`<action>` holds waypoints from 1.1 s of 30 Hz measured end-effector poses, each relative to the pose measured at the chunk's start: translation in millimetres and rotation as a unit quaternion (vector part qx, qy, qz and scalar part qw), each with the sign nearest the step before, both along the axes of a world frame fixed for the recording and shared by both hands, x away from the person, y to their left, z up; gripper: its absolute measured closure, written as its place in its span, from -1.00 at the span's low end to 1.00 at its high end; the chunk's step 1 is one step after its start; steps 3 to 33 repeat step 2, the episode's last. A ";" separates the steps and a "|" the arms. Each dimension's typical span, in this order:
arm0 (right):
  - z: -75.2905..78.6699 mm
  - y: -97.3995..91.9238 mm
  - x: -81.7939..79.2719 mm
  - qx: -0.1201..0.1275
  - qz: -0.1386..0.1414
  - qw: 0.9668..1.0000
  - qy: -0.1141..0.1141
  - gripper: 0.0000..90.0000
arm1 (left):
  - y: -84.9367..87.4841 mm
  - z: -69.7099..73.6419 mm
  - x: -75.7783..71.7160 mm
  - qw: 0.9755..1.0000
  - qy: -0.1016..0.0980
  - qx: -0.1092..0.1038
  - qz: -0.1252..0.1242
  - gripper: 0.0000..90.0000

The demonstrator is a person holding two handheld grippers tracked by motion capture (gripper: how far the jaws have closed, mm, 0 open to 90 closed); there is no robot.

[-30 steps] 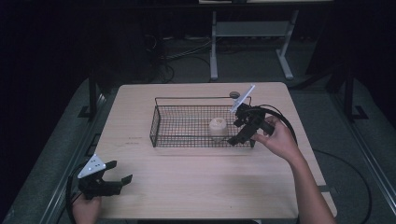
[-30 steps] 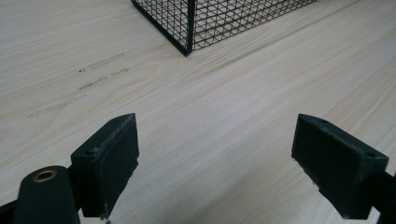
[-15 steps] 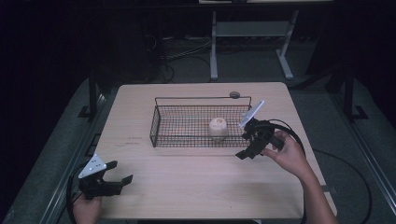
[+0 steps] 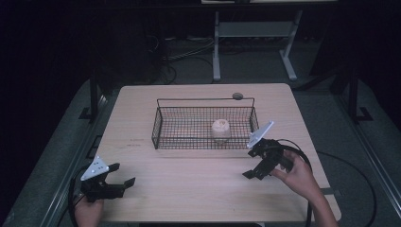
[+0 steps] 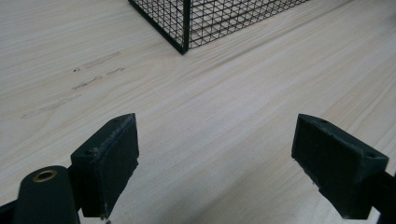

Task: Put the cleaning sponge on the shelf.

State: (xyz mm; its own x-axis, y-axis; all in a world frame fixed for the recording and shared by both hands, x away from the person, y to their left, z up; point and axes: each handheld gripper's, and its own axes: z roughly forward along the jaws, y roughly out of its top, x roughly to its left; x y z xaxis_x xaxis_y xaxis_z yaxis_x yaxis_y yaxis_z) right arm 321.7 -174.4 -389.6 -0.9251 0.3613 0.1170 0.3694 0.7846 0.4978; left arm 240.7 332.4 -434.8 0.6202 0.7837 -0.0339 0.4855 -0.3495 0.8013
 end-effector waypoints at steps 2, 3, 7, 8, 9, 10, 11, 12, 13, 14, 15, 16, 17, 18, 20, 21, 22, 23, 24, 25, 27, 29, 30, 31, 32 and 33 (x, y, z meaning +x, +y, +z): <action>-5.4 -0.1 -7.2 0.009 0.000 1.000 -0.003 -0.66 | 0.6 0.2 0.8 1.000 0.000 0.001 0.001 -0.70; -5.4 -0.1 -7.2 0.009 0.000 1.000 -0.003 -0.66 | 0.6 0.2 0.8 1.000 0.000 0.001 0.001 -0.70; -5.4 -0.1 -7.2 0.009 0.000 1.000 -0.003 -0.66 | 0.6 0.2 0.8 1.000 0.000 0.001 0.001 -0.70; -5.4 -0.1 -7.2 0.009 0.000 1.000 -0.003 -0.66 | 0.6 0.2 0.8 1.000 0.000 0.001 0.001 -0.70; -5.4 -0.1 -7.2 0.009 0.000 1.000 -0.003 -0.66 | 0.6 0.2 0.8 1.000 0.000 0.001 0.001 -0.70; -5.4 -0.1 -7.2 0.009 0.000 1.000 -0.003 -0.66 | 0.6 0.2 0.8 1.000 0.000 0.001 0.001 -0.70; -5.4 -0.1 -7.2 0.009 0.000 1.000 -0.003 -0.66 | 0.6 0.2 0.8 1.000 0.000 0.001 0.001 -0.70; -5.4 -0.1 -7.2 0.009 0.000 1.000 -0.003 -0.66 | 0.6 0.2 0.8 1.000 0.000 0.001 0.001 -0.70; -5.4 -0.1 -7.2 0.009 0.000 1.000 -0.003 -0.66 | 0.6 0.2 0.8 1.000 0.000 0.001 0.001 -0.70; -5.4 -0.1 -7.2 0.009 0.000 1.000 -0.003 -0.66 | 0.6 0.2 0.8 1.000 0.000 0.001 0.001 -0.70; -5.4 -0.1 -7.2 0.009 0.000 1.000 -0.003 -0.66 | 0.6 0.2 0.8 1.000 0.000 0.001 0.001 -0.70; -5.4 -0.1 -7.2 0.009 0.000 1.000 -0.003 -0.66 | 0.6 0.2 0.8 1.000 0.000 0.001 0.001 -0.70; -5.4 -0.1 -7.2 0.009 0.000 1.000 -0.003 -0.66 | 0.6 0.2 0.8 1.000 0.000 0.001 0.001 -0.70; -5.4 -0.1 -7.2 0.009 0.000 1.000 -0.003 -0.66 | 0.6 0.2 0.8 1.000 0.000 0.001 0.001 -0.70; -5.4 -0.1 -7.2 0.009 0.000 1.000 -0.003 -0.66 | 0.6 0.2 0.8 1.000 0.000 0.001 0.001 -0.70; -5.4 -0.1 -7.2 0.009 0.000 1.000 -0.003 -0.66 | 0.6 0.2 0.8 1.000 0.000 0.001 0.001 -0.70; -5.4 -0.1 -7.2 0.009 0.000 1.000 -0.003 -0.66 | 0.6 0.2 0.8 1.000 0.000 0.001 0.001 -0.70; -5.4 -0.1 -7.2 0.009 0.000 1.000 -0.003 -0.66 | 0.6 0.2 0.8 1.000 0.000 0.001 0.001 -0.70; -5.4 -0.1 -7.2 0.009 0.000 1.000 -0.003 -0.66 | 0.6 0.2 0.8 1.000 0.000 0.001 0.001 -0.70; -5.4 -0.1 -7.2 0.009 0.000 1.000 -0.003 -0.66 | 0.6 0.2 0.8 1.000 0.000 0.001 0.001 -0.70; -5.4 -0.1 -7.2 0.009 0.000 1.000 -0.003 -0.66 | 0.6 0.2 0.8 1.000 0.000 0.001 0.001 -0.70; -5.4 -0.1 -7.2 0.009 0.000 1.000 -0.003 -0.66 | 0.6 0.2 0.8 1.000 0.000 0.001 0.001 -0.70; -5.4 -0.1 -7.2 0.009 0.000 1.000 -0.003 -0.66 | 0.6 0.2 0.8 1.000 0.000 0.001 0.001 -0.70; -5.4 -0.1 -7.2 0.009 0.000 1.000 -0.003 -0.66 | 0.6 0.2 0.8 1.000 0.000 0.001 0.001 -0.70; -5.4 -0.1 -7.2 0.009 0.000 1.000 -0.003 -0.66 | 0.6 0.2 0.8 1.000 0.000 0.001 0.001 -0.70; -5.4 -0.1 -7.2 0.009 0.000 1.000 -0.003 -0.66 | 0.6 0.2 0.8 1.000 0.000 0.001 0.001 -0.70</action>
